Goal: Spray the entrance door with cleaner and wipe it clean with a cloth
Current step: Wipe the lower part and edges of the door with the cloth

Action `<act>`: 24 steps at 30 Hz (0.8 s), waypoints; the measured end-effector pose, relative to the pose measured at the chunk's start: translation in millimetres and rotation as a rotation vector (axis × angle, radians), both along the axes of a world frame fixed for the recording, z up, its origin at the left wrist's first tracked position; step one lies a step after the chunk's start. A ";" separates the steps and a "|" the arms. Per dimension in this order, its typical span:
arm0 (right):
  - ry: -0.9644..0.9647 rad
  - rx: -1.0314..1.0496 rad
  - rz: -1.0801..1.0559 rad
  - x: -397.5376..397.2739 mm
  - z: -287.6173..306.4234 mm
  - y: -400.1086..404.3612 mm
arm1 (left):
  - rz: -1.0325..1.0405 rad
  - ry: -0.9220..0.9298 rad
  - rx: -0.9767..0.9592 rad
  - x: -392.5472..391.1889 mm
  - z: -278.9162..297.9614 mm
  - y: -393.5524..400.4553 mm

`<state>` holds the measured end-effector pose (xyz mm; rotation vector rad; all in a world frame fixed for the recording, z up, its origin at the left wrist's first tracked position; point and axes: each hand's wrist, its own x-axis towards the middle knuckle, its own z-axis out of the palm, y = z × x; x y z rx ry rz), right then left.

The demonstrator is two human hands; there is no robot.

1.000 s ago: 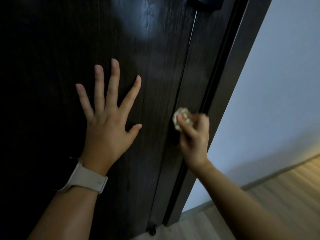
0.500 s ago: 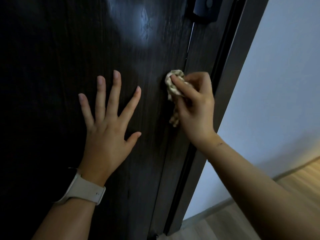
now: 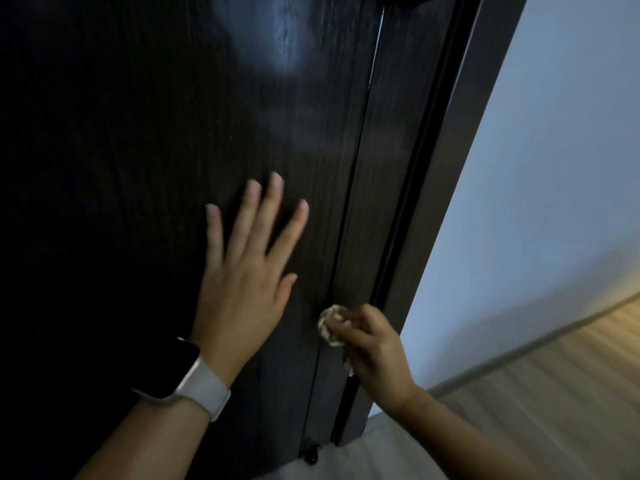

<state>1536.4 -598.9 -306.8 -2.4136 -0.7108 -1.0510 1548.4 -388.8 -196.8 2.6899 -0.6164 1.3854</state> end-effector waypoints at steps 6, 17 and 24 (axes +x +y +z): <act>-0.182 0.350 -0.186 2.1 56.3 -14.7 | -0.024 0.142 0.228 -0.1 -65.1 -21.5; -0.183 0.322 -0.126 38.9 11.7 4.4 | 0.163 0.165 0.342 13.6 -94.2 -22.9; -0.073 0.533 -0.202 32.9 -85.6 19.8 | 0.121 0.170 0.322 14.6 -95.3 -22.2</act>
